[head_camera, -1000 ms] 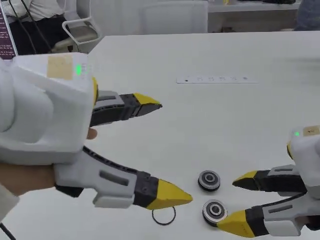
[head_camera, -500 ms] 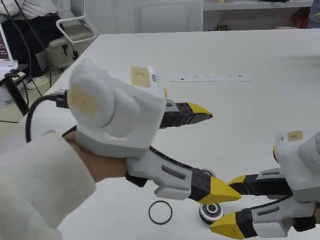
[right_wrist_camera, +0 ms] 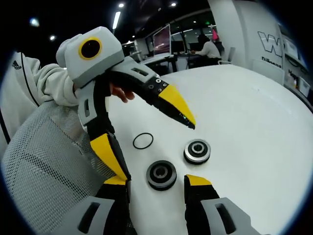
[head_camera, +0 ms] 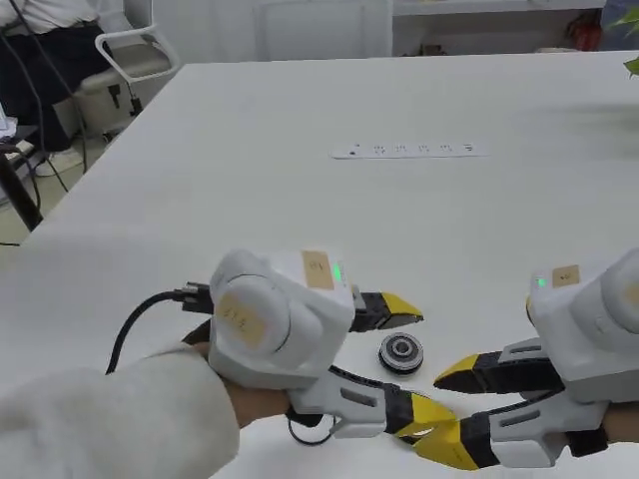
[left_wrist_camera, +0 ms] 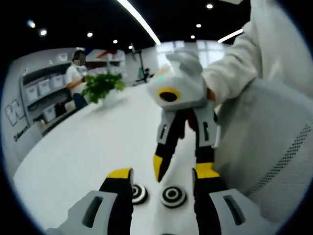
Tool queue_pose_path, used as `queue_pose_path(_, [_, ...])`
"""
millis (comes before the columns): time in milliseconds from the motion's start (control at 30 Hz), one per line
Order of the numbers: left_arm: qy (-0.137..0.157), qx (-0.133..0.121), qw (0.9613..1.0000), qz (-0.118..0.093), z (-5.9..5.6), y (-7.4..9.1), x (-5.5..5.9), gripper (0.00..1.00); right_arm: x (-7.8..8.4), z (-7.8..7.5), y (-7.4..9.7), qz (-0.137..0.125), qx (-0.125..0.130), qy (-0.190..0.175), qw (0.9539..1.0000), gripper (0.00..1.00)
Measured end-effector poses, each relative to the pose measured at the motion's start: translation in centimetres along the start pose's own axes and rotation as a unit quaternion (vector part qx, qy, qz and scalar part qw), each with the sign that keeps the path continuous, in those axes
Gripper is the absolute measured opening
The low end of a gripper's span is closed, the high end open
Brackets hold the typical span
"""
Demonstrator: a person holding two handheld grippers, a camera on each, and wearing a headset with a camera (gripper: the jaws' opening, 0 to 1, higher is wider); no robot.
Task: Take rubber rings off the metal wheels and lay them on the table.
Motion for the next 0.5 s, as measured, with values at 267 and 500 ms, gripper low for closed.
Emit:
queue_pose_path(267, [0.000, 0.000, 0.9997, 0.023, 0.1, -0.4, 1.7, 0.37, 0.9, -0.5, -0.2, 0.008, 0.009, 0.001, 0.9999, 0.32])
queue_pose_path(500, [0.003, 0.017, 0.9988, 0.046, -0.3, -1.1, 2.9, 0.26, 1.2, -0.4, -0.7, 0.022, 0.008, 0.023, 0.9995, 0.24])
Point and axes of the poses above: the centre of the closed fingertips' face, and the gripper's own axes: y roughly backward along the fingers, z roughly to its left, x roughly out of its underside, the point moved 10 cm from there along y, roughly backward along the fingers, and after that the axes turned 3 degrees about -z, right-handed, at the moved point
